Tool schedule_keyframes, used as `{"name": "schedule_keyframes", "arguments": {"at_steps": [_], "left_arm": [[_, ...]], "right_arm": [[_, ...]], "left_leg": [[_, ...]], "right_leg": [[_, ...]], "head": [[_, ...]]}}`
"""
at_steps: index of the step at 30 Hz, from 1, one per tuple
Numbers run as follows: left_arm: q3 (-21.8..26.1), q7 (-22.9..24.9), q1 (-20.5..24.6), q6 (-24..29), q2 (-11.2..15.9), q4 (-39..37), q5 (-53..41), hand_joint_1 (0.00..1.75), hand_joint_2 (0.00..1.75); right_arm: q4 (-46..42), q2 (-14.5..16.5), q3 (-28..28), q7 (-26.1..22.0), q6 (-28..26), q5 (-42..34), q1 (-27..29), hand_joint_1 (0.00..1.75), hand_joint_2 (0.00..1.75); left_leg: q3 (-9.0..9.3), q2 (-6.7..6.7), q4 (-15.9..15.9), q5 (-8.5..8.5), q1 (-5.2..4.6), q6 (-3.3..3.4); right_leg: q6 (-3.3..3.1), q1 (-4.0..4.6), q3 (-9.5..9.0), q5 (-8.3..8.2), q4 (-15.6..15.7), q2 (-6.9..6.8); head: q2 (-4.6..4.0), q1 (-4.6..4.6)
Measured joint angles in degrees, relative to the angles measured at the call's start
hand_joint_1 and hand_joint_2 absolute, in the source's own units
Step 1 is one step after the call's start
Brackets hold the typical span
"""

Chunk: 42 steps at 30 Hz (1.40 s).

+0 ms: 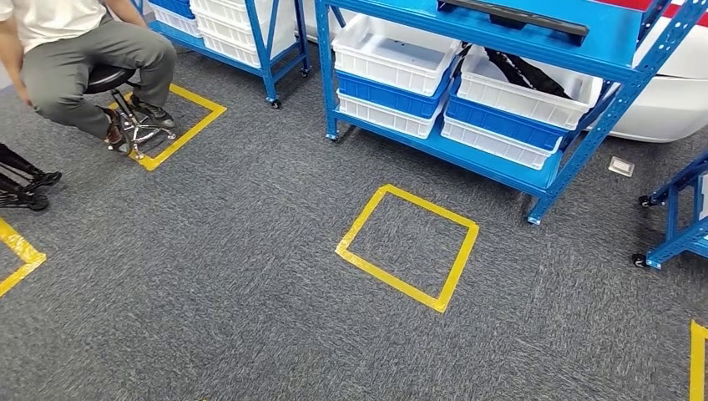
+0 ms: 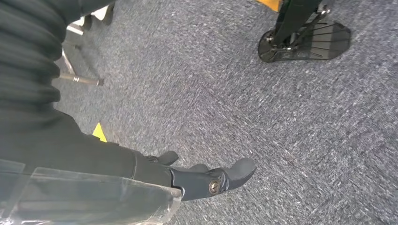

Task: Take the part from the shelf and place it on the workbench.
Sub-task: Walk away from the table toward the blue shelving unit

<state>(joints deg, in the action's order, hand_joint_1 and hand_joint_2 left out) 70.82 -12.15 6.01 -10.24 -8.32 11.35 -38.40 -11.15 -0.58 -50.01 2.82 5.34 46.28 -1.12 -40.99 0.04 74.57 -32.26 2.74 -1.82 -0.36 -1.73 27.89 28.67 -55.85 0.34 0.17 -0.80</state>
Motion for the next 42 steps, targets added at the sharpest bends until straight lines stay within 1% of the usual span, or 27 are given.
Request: {"name": "schedule_keyframes", "arguments": {"at_steps": [1, 3, 4, 5, 8, 9, 10, 11, 13, 14, 15, 16, 18, 19, 20, 23, 25, 27, 29, 30, 31, 32, 34, 36, 38, 40, 42], "left_arm": [[0.0, 0.0, -0.05, 0.03, 0.02, 0.01, 0.0, 0.0, 0.0], [0.0, 0.0, -0.1, 0.05, 0.09, 0.0, 0.0, 0.0, 0.0], [0.0, 0.01, -0.08, 0.05, 0.11, -0.01, 0.0, 0.0, 0.0], [0.0, 0.02, -0.05, 0.05, 0.11, -0.02, 0.0, 0.0, 0.0], [0.0, 0.08, 0.03, 0.08, 0.1, -0.03, 0.0, 0.0, 0.0], [0.0, 0.1, -0.01, 0.09, 0.1, -0.03, 0.0, 0.0, 0.0], [0.0, 0.12, -0.04, 0.1, 0.11, -0.03, 0.0, 0.0, 0.0], [0.0, 0.13, -0.05, 0.09, 0.13, -0.02, 0.0, 0.0, 0.0], [0.0, 0.13, -0.01, 0.08, 0.14, -0.01, 0.0, 0.0, 0.0], [0.0, 0.13, 0.0, 0.07, 0.13, -0.01, 0.0, 0.0, 0.0], [0.0, 0.14, -0.03, 0.06, 0.1, -0.01, 0.0, 0.0, 0.0], [0.0, 0.14, -0.06, 0.04, 0.08, -0.02, 0.0, 0.0, 0.0], [0.0, 0.14, -0.08, 0.03, 0.04, -0.02, 0.0, 0.0, 0.0], [0.0, 0.14, -0.07, 0.02, 0.02, -0.02, 0.0, 0.0, 0.0], [0.0, 0.13, -0.03, 0.01, 0.01, -0.02, 0.0, 0.0, 0.0], [0.0, 0.13, 0.0, 0.01, -0.02, -0.03, 0.0, 0.0, 0.0], [0.0, 0.1, -0.01, 0.02, -0.03, -0.02, 0.0, 0.0, 0.0], [0.0, 0.07, 0.06, 0.04, -0.02, -0.02, 0.0, 0.0, 0.0], [0.0, 0.06, 0.05, 0.05, -0.02, -0.03, 0.0, 0.0, 0.0], [0.0, 0.07, 0.02, 0.07, -0.02, -0.03, 0.0, 0.0, 0.0], [0.0, 0.07, -0.03, 0.09, -0.02, -0.03, 0.0, 0.0, 0.0], [0.0, 0.07, -0.07, 0.12, -0.02, -0.03, 0.0, 0.0, 0.0], [0.0, 0.08, -0.16, 0.16, 0.11, -0.03, 0.0, 0.0, 0.0], [0.0, 0.11, -0.16, 0.23, 0.36, -0.02, 0.0, 0.0, 0.0], [0.01, 0.17, -0.12, 0.27, 0.46, -0.02, 0.01, 0.0, 0.0], [0.02, 0.23, -0.16, 0.27, 0.38, -0.01, 0.04, 0.0, 0.0], [0.02, 0.28, -0.03, 0.27, 0.31, -0.01, 0.1, 0.0, 0.0]], "right_arm": [[0.0, 0.02, -0.01, 0.0, 0.01, 0.01, 0.07, 0.0, 1.75], [0.0, 0.04, -0.01, 0.0, 0.02, 0.04, 0.22, 0.0, 1.75], [0.0, 0.04, -0.01, 0.0, 0.03, 0.06, 0.19, 0.0, 1.75], [-0.01, 0.04, -0.01, 0.0, 0.03, 0.1, 0.11, 0.0, 1.75], [-0.03, 0.05, 0.0, 0.0, 0.03, 0.19, -0.1, 0.0, 1.75], [-0.03, 0.08, 0.01, 0.0, 0.03, 0.2, -0.12, 0.0, 1.75], [-0.03, 0.1, 0.01, 0.0, 0.03, 0.2, -0.19, 0.0, 1.75], [-0.02, 0.11, 0.01, 0.0, 0.03, 0.21, -0.28, 0.0, 1.75], [-0.02, 0.08, 0.02, 0.01, 0.02, 0.27, -0.38, 0.0, 1.75], [-0.02, 0.06, 0.01, 0.01, 0.02, 0.32, -0.32, 0.0, 1.75], [-0.02, 0.04, 0.01, 0.02, 0.02, 0.39, -0.21, 0.0, 1.75], [-0.02, 0.04, 0.01, 0.02, 0.02, 0.45, -0.12, 0.0, 1.75], [-0.02, 0.05, 0.01, 0.02, 0.02, 0.58, -0.04, 0.0, 1.75], [-0.02, 0.05, 0.01, 0.02, 0.02, 0.63, -0.03, 0.0, 1.75], [-0.03, 0.03, 0.02, 0.02, 0.02, 0.69, -0.07, 0.0, 1.75], [-0.05, -0.04, 0.02, 0.02, 0.02, 0.83, -0.07, 0.0, 1.75], [-0.04, -0.01, 0.01, 0.02, 0.02, 0.86, 0.02, 0.0, 1.75], [-0.04, 0.06, 0.01, 0.02, 0.02, 0.87, -0.05, 0.0, 1.75], [-0.04, 0.15, 0.01, 0.01, 0.0, 0.87, -0.09, 0.0, 1.75], [-0.04, 0.21, 0.01, 0.01, -0.02, 0.87, -0.04, 0.0, 1.75], [-0.04, 0.25, 0.01, 0.02, -0.07, 0.88, 0.04, 0.0, 1.75], [-0.04, 0.3, 0.01, 0.02, -0.13, 0.92, 0.11, 0.0, 1.75], [-0.03, 0.54, 0.01, 0.01, -0.26, 1.0, 0.18, 0.0, 1.75], [-0.01, 0.86, 0.01, 0.0, -0.4, 1.04, 0.1, 0.0, 1.75], [0.0, 0.99, 0.01, 0.0, -0.51, 1.05, 0.05, 0.0, 1.75], [-0.01, 1.01, 0.02, -0.02, -0.53, 1.12, 0.08, 0.0, 1.75], [-0.02, 1.03, 0.04, -0.06, -0.52, 1.25, -0.06, 0.0, 1.75]], "left_leg": [[-0.05, 0.0, -1.35, 1.83, 0.01, 0.13], [2.33, 0.01, -8.39, 6.89, 0.02, 0.43], [3.6, -0.04, -11.53, 8.3, -0.1, 0.58], [4.44, -0.11, -13.6, 8.9, -0.32, 0.8], [5.03, -0.33, -14.91, 8.08, -1.08, 1.96], [5.46, -0.39, -15.21, 7.91, -1.22, 2.45], [6.0, -0.43, -15.46, 7.72, -1.36, 2.96], [6.52, -0.48, -15.69, 7.49, -1.45, 3.41], [7.25, -0.48, -15.82, 6.76, -1.73, 4.08], [7.69, -0.55, -15.82, 6.34, -1.87, 4.23], [8.25, -0.64, -15.82, 5.88, -2.02, 4.3], [8.93, -0.75, -15.82, 5.39, -2.18, 4.31], [10.38, -0.9, -15.84, 4.38, -2.45, 4.22], [11.07, -0.94, -15.84, 3.89, -2.55, 4.08], [11.51, -0.96, -15.87, 3.42, -2.61, 3.82], [12.4, -0.98, -15.47, 2.74, -2.69, 2.78], [12.19, -0.72, -13.67, 1.91, -2.55, 2.32], [9.48, -0.43, -8.43, -0.22, -2.28, 1.82], [4.95, -0.35, -1.8, -2.84, -2.11, 1.34], [3.11, -0.32, -0.06, -3.52, -2.06, 1.18], [2.15, -0.3, -0.26, -3.15, -2.04, 1.14], [2.01, -0.29, -2.27, -1.61, -2.05, 1.24], [3.26, -0.29, -9.25, 4.24, -2.34, 2.13], [4.15, -0.38, -13.73, 7.92, -2.88, 3.26], [4.78, -0.51, -15.12, 8.14, -3.23, 4.19], [6.56, -0.53, -16.55, 8.32, -3.05, 5.18], [8.14, -0.54, -17.45, 8.17, -2.78, 5.79]], "right_leg": [[0.1, 0.01, -0.65, 0.51, 0.0, 0.15], [0.65, -0.01, -1.89, 1.66, 0.01, 0.42], [1.06, 0.21, -2.18, 2.24, 0.0, 0.5], [1.5, 0.36, -2.33, 2.69, 0.15, 0.54], [2.9, 0.71, -3.29, 2.97, 0.49, 0.51], [3.23, 0.7, -3.22, 3.04, -0.33, 0.41], [3.33, 0.67, -2.2, 3.37, -2.19, 0.3], [3.23, 0.56, -0.25, 4.05, -5.39, 0.19], [2.64, 0.48, 5.09, 6.15, -13.3, 0.1], [2.54, 0.53, 7.56, 7.0, -16.03, 0.1], [2.69, 0.59, 9.14, 7.07, -16.9, 0.1], [3.06, 0.67, 9.64, 6.02, -15.59, 0.1], [3.71, 0.87, 8.17, 1.53, -8.59, 0.02], [3.47, 1.03, 7.27, -0.51, -5.33, -0.13], [2.85, 1.29, 6.63, -1.55, -3.23, -0.32], [0.42, 1.71, 5.53, -1.94, -1.75, -0.5], [-0.48, 1.23, 3.96, -2.21, -1.29, -0.35], [-1.18, 1.07, 2.73, -1.8, -1.14, -0.29], [-1.58, 1.17, 1.98, -1.09, -1.14, -0.23], [-1.59, 1.23, 1.48, -0.63, -1.14, -0.14], [-1.51, 1.26, 0.83, -0.11, -1.14, -0.02], [-1.39, 1.28, 0.05, 0.46, -1.14, 0.12], [-1.07, 1.38, -1.17, 1.61, -1.1, 0.3], [-0.51, 1.58, -1.6, 2.47, -0.71, 0.49], [0.41, 1.92, -2.5, 2.42, -0.5, 0.61], [1.11, 2.06, -2.97, 2.53, -1.53, 0.5], [1.13, 1.73, -0.14, 4.09, -6.32, 0.39]], "head": [[0.0, -0.02], [0.0, -0.05], [0.0, -0.05], [0.0, -0.01], [0.0, 0.12], [0.0, 0.16], [0.0, 0.21], [0.0, 0.27], [0.0, 0.39], [0.0, 0.44], [0.0, 0.49], [0.0, 0.5], [0.0, 0.5], [0.0, 0.47], [0.0, 0.45], [0.0, 0.41], [0.0, 0.36], [0.0, 0.32], [0.0, 0.32], [0.0, 0.31], [0.0, 0.29], [0.0, 0.28], [0.0, 0.32], [0.0, 0.38], [0.0, 0.47], [0.0, 0.51], [0.0, 0.47]]}}
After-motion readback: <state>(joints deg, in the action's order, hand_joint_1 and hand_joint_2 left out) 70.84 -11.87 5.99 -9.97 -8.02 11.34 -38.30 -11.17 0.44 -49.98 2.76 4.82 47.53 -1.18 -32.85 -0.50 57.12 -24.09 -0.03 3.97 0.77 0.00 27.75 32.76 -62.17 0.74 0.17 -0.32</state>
